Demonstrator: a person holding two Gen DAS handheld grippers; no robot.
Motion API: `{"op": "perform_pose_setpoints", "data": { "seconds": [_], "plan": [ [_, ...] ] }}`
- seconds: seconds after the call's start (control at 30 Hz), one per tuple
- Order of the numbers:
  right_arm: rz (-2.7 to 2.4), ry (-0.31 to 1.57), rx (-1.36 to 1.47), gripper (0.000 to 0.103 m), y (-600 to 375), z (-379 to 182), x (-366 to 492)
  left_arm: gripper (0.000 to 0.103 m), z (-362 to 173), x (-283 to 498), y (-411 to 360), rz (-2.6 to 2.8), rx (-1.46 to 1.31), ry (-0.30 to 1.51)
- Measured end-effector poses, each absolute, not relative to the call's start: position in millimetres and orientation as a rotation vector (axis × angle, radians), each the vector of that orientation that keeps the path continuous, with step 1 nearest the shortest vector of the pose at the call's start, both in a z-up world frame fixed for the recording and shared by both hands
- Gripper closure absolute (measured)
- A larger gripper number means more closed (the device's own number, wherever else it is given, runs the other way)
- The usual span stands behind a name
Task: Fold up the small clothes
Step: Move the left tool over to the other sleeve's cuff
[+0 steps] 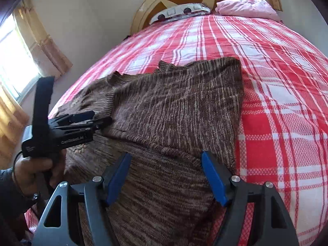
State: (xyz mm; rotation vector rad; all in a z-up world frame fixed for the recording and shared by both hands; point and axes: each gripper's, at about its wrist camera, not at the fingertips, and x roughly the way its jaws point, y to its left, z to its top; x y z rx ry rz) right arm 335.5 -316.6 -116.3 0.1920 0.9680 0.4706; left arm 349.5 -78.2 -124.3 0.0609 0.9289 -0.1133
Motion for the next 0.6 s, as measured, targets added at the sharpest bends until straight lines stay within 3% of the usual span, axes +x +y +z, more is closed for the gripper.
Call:
{"op": "perform_pose_setpoints", "data": {
  "seconds": [0.23,0.3,0.47,0.6],
  "plan": [
    [0.442,0.919,0.142,0.030,-308,-109,318,0.028,-116,335,-70,-0.106,0.021,0.934],
    [0.447,0.887,0.106,0.030,-301,-104,311,0.018,-122,335,-67,-0.085,0.033,0.960],
    [0.446,0.885,0.148,0.030,-306,-113,311,0.018,-112,334,-47,-0.102,-0.109,0.910],
    [0.450,0.881,0.186,0.030,-313,-118,310,0.017,-125,345,-52,-0.044,-0.018,0.983]
  ]
}}
